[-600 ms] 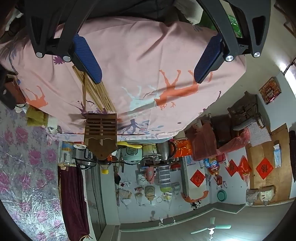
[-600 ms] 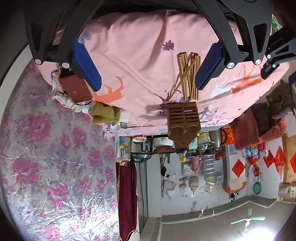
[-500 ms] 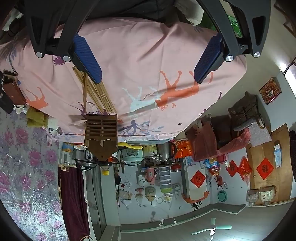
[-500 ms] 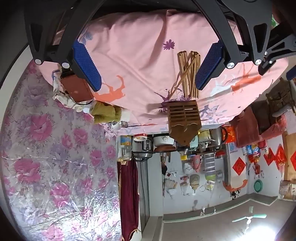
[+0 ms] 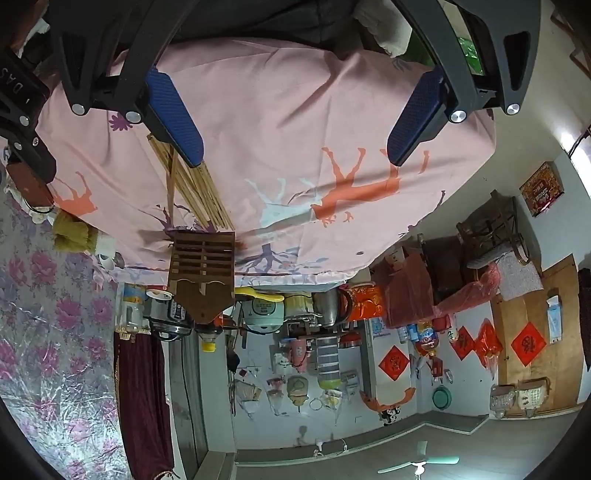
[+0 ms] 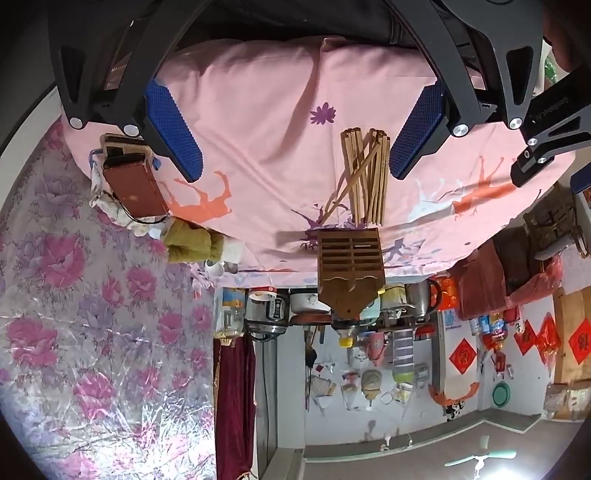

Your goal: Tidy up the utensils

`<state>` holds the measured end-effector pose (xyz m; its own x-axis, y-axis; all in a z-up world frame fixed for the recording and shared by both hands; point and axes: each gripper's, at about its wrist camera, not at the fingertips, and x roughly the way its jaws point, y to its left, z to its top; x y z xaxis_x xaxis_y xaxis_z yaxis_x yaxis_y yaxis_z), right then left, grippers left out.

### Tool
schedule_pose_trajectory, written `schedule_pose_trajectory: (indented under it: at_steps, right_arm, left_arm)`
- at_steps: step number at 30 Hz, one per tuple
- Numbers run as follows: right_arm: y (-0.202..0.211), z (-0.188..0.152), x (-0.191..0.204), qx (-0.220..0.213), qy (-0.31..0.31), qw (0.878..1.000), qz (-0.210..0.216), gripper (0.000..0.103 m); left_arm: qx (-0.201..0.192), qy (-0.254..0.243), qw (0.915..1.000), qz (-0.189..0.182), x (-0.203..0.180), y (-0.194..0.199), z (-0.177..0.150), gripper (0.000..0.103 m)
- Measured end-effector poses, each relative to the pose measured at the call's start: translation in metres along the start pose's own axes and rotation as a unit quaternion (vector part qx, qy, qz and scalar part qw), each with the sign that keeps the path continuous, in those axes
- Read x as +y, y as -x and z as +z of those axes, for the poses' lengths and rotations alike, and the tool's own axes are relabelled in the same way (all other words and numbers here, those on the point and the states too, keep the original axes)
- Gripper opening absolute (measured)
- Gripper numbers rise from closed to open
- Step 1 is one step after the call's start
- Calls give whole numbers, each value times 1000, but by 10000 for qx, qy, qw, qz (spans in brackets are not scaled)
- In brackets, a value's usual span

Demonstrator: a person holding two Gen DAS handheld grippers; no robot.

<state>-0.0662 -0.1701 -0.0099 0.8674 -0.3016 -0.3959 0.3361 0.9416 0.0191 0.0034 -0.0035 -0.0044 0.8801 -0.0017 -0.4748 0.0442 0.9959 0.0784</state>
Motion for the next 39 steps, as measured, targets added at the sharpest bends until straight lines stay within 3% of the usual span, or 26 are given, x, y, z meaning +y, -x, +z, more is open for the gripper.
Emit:
schedule_pose_trajectory:
  at_steps: [39]
  right_arm:
    - [-1, 0, -4, -9, -13, 10000, -11, 97]
  left_arm:
    - [-15, -8, 10000, 61, 3, 0, -2, 98]
